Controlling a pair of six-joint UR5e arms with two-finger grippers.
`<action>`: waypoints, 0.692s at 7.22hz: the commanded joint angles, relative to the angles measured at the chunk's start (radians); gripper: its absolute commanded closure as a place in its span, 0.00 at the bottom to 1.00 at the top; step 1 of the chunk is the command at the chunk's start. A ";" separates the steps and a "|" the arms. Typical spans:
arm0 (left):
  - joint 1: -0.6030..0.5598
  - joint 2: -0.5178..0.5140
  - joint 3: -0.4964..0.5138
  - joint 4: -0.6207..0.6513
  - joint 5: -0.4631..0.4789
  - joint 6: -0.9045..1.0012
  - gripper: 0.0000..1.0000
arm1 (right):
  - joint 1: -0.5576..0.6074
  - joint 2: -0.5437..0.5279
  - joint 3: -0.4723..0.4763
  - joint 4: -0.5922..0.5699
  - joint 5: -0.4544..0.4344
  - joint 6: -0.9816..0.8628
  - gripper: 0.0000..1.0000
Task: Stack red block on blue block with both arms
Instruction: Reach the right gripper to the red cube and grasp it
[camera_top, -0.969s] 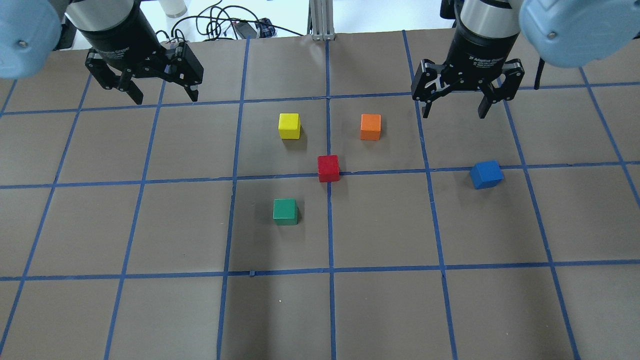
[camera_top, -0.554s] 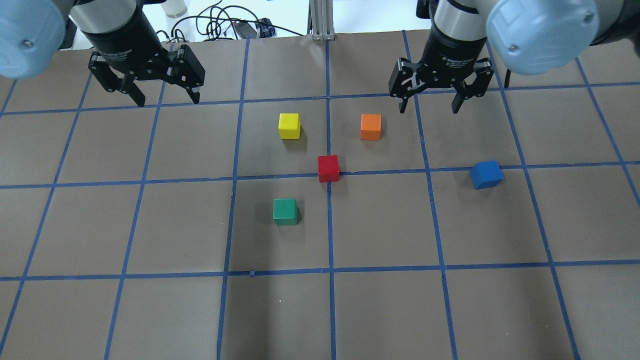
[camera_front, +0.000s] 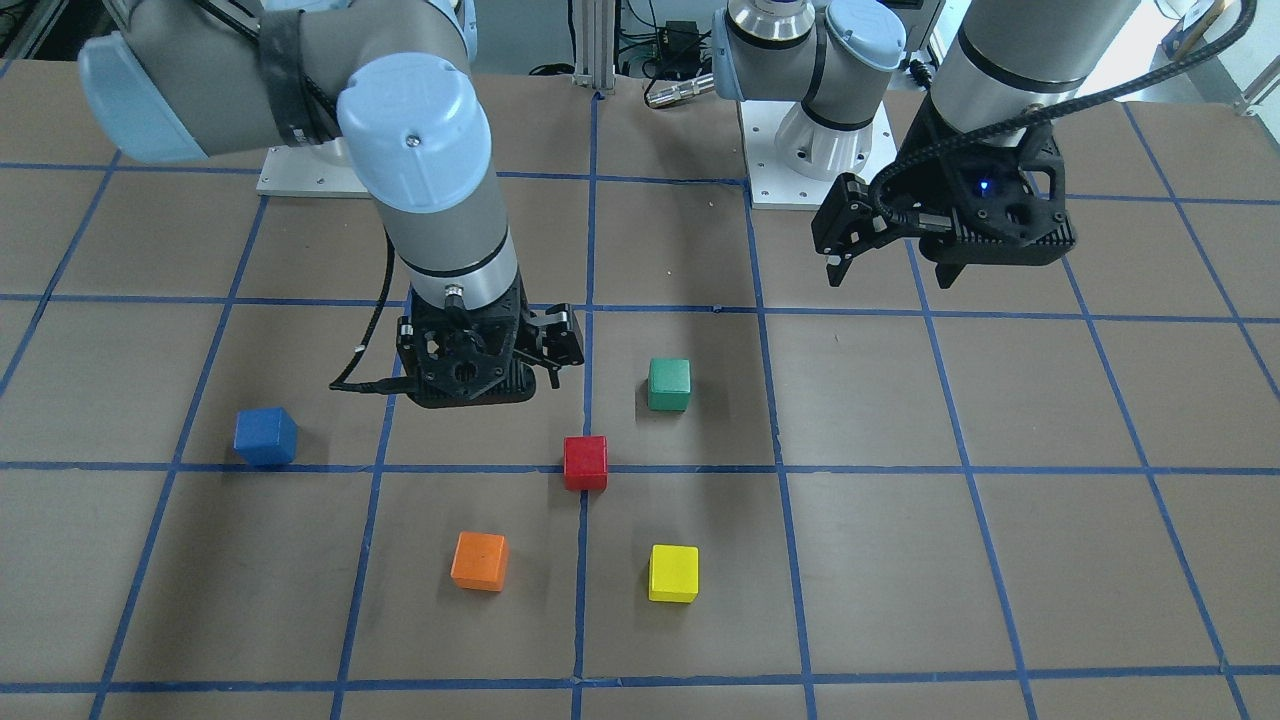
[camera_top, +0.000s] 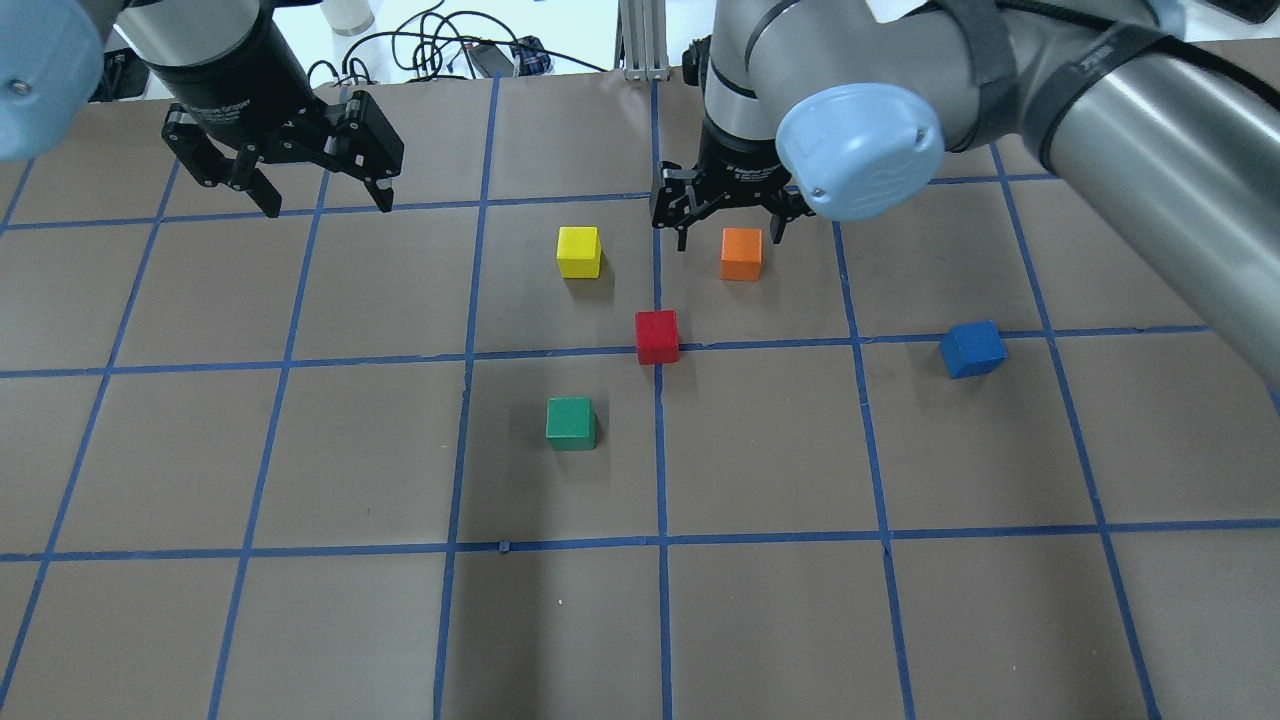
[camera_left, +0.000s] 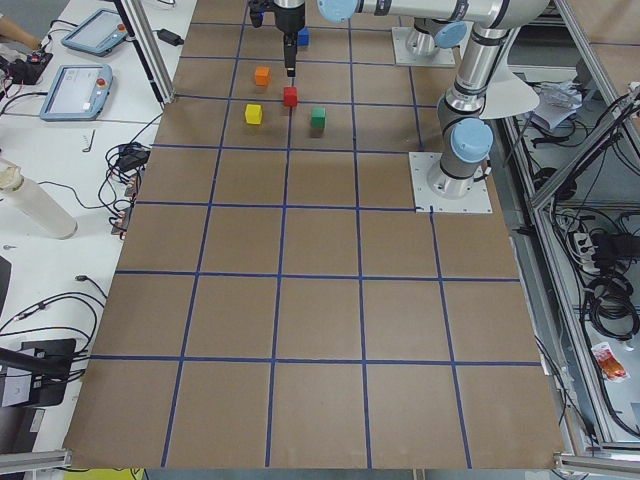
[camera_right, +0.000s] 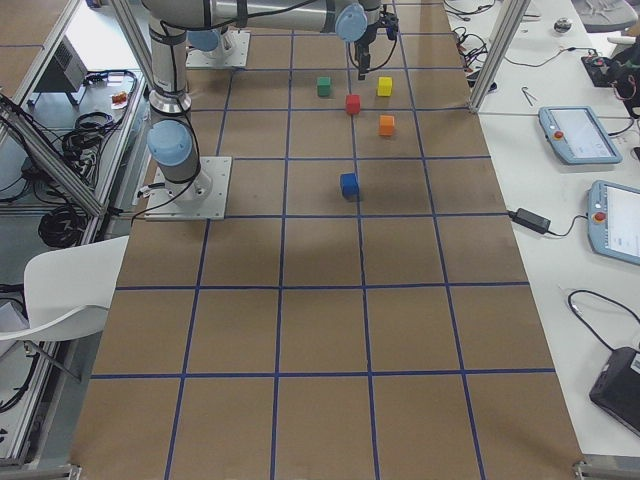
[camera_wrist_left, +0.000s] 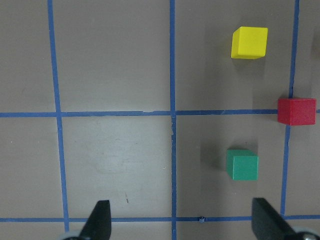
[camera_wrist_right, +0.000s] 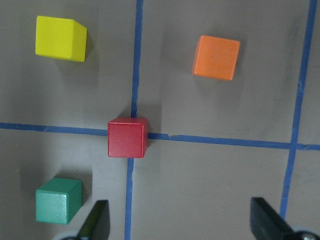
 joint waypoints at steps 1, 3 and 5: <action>-0.001 0.003 0.000 -0.002 -0.007 0.000 0.00 | 0.036 0.087 0.002 -0.093 0.001 0.079 0.00; 0.000 -0.029 -0.003 0.009 -0.005 0.000 0.00 | 0.072 0.170 0.002 -0.161 0.000 0.082 0.00; -0.001 -0.004 0.003 0.001 -0.010 -0.005 0.00 | 0.073 0.202 0.003 -0.158 0.000 0.081 0.00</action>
